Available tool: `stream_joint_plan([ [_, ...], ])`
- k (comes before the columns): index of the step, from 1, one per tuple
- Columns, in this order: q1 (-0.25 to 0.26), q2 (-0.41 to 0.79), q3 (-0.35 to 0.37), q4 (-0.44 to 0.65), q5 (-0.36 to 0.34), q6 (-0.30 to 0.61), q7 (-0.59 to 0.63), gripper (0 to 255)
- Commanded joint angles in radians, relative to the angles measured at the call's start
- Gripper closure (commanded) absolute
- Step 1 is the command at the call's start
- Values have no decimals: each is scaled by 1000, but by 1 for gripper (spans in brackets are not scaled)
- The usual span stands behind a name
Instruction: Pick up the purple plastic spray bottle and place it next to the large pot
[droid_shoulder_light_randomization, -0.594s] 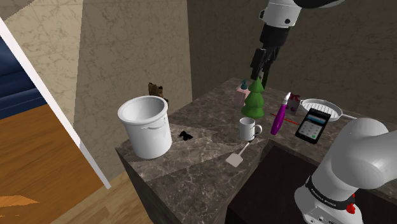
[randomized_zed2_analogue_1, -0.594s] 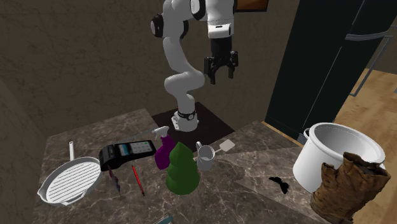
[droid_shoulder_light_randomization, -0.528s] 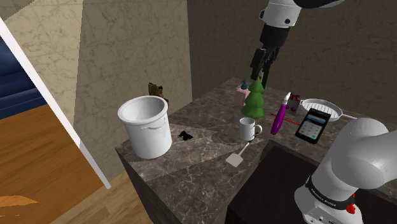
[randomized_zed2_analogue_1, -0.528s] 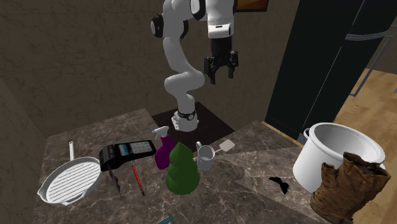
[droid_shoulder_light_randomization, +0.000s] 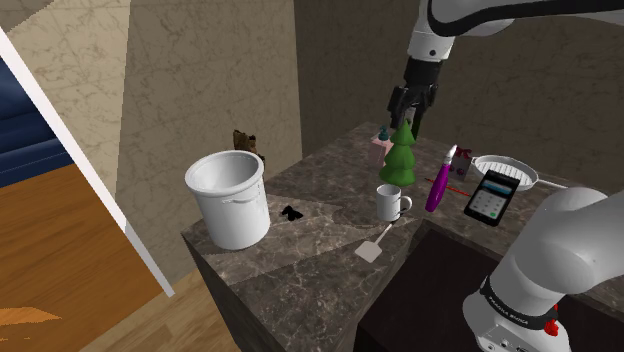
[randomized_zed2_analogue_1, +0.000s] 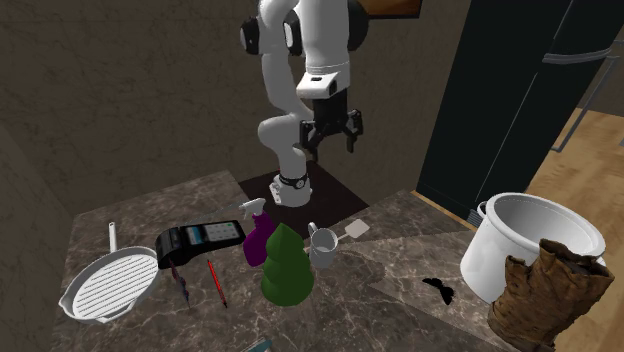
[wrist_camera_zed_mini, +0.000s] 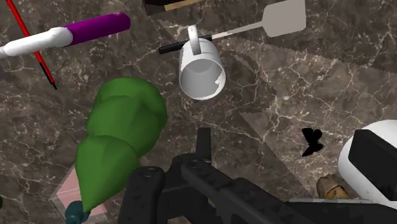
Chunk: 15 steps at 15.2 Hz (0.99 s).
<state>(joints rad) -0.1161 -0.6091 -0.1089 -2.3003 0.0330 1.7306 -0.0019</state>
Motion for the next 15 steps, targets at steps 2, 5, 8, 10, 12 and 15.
stream_joint_plan([
  [2, -39, 61, -42, -1, -1, 30, 24, 0],
  [5, -75, 128, -84, 1, 2, 62, 46, 0],
  [8, -110, 194, -127, 3, 7, 93, 66, 0],
  [10, -132, 239, -156, 5, 13, 112, 78, 0],
  [12, -155, 283, -185, 8, 21, 131, 90, 0],
  [15, -188, 350, -228, 11, 35, 159, 105, 0],
])
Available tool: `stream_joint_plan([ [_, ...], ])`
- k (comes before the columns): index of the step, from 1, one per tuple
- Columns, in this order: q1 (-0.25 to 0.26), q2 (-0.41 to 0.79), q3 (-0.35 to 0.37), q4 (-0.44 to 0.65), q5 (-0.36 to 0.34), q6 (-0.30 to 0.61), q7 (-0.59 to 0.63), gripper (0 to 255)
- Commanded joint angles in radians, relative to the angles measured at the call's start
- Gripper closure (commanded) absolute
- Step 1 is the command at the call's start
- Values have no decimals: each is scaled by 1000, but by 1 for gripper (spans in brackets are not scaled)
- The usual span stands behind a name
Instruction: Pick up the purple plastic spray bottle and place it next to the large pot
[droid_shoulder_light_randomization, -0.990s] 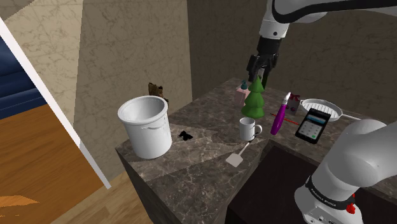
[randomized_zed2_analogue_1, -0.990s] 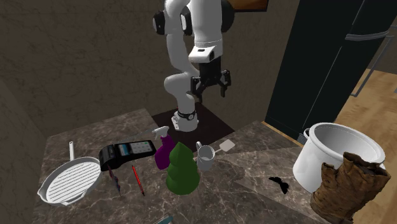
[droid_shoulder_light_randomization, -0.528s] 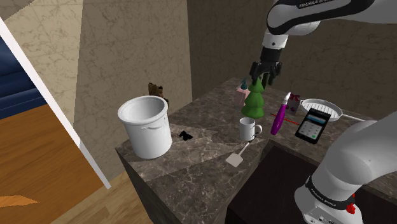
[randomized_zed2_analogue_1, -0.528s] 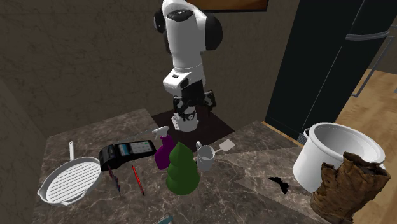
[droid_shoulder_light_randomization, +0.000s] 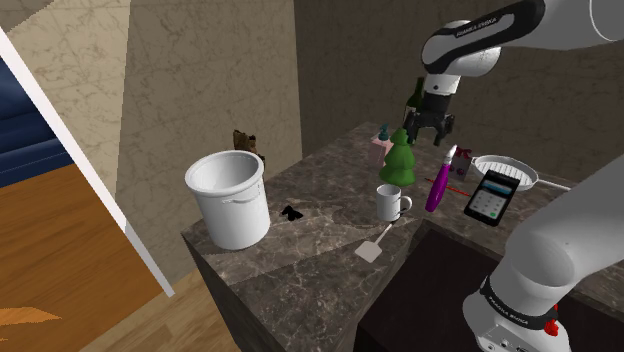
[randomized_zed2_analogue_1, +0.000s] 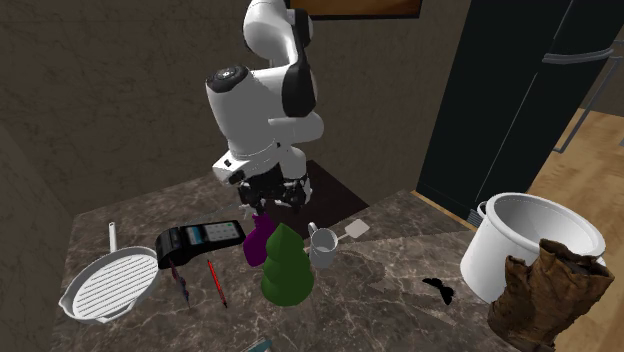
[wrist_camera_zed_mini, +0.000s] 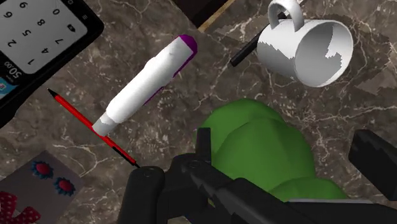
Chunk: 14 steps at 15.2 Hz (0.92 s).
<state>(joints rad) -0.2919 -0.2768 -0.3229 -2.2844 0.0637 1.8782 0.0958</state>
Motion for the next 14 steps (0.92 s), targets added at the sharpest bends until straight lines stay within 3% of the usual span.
stream_joint_plan([
  [1, -23, 40, -28, -4, 10, 20, 11, 0],
  [11, -134, 261, -163, 1, 91, 99, 41, 0],
  [14, -136, 278, -165, -19, 102, 129, 37, 0],
])
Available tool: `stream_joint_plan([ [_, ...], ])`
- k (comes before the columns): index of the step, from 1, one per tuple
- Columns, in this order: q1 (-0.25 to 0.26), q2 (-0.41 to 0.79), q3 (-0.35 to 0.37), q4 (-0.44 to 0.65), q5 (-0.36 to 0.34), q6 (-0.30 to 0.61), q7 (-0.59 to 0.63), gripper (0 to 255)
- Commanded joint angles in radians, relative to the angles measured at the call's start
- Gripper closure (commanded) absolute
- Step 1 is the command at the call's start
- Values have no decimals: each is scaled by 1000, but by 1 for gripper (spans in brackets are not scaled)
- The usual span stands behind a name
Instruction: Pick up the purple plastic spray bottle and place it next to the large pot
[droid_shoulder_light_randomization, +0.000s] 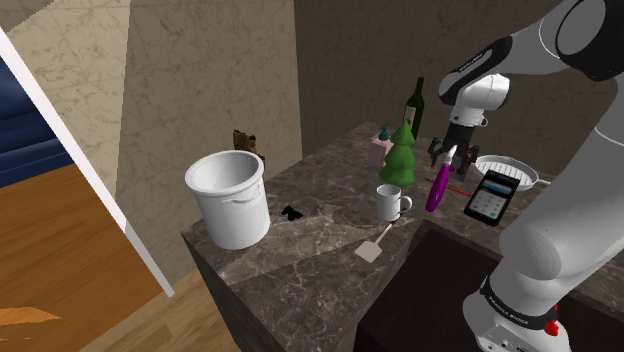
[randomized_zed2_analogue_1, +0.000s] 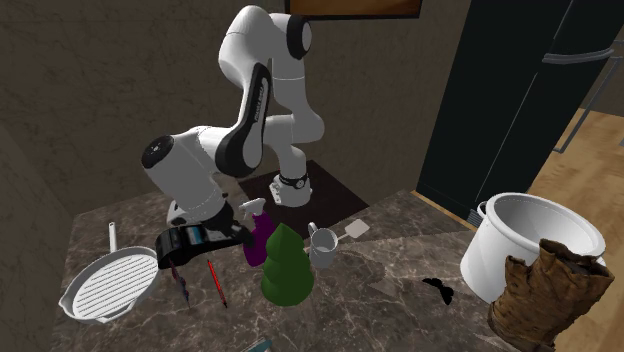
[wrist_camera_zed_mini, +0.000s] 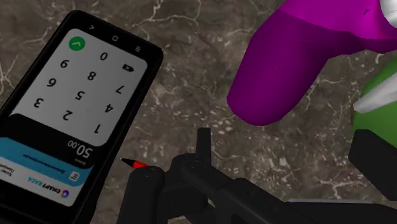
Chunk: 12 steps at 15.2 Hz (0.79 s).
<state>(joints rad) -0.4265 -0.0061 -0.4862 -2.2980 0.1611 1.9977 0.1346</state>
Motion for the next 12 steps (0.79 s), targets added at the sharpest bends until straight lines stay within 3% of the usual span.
stream_joint_plan([
  [1, -1, 12, -1, -15, 8, 23, -4, 0],
  [5, 3, 35, 4, -57, 29, 85, -18, 0],
  [12, 3, 35, 4, -57, 29, 85, -18, 0],
])
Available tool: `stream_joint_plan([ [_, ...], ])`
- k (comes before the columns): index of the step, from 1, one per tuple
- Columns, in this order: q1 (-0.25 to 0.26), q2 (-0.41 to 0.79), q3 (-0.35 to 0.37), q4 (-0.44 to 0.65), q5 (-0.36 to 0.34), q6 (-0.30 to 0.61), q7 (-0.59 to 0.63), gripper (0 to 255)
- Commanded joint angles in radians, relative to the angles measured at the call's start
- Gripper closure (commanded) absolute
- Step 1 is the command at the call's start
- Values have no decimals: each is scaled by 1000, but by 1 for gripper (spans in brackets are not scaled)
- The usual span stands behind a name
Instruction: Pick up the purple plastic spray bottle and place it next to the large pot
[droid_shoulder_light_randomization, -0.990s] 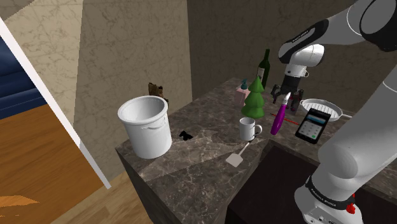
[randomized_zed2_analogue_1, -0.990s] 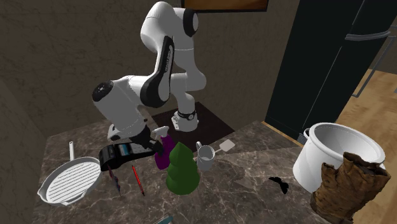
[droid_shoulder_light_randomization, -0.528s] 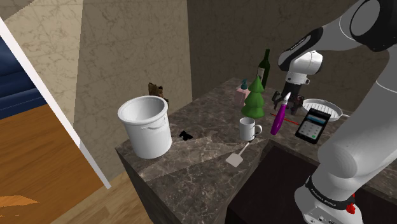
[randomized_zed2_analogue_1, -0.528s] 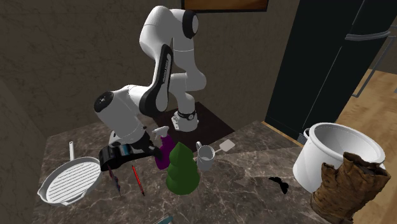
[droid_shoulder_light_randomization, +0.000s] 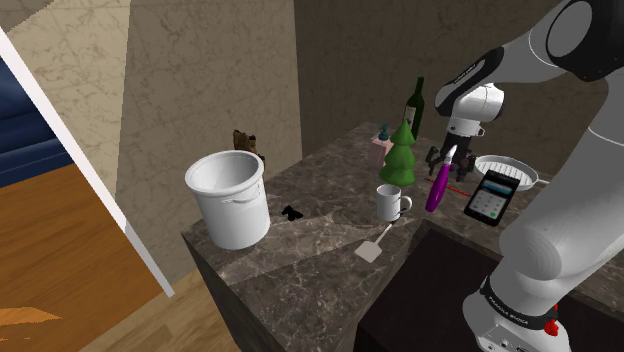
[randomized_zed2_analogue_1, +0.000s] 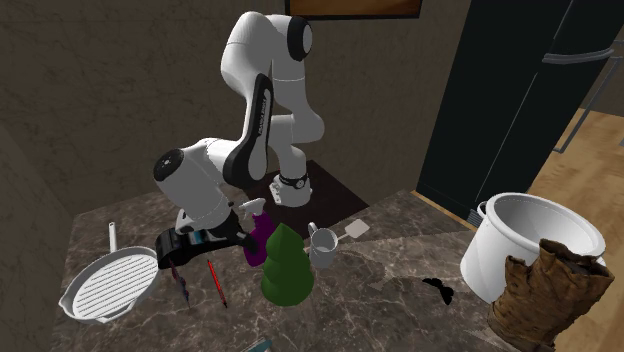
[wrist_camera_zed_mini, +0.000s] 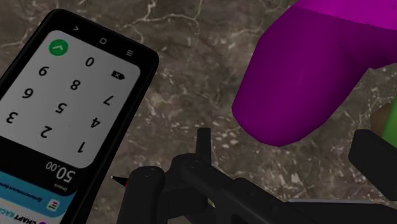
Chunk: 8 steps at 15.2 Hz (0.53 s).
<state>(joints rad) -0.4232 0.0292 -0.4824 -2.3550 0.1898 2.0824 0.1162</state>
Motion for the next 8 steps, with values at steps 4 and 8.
stream_joint_plan([
  [4, 0, 0, 0, 0, 0, 0, 0, 255],
  [8, 0, 0, 0, 0, 0, 0, 0, 255],
])
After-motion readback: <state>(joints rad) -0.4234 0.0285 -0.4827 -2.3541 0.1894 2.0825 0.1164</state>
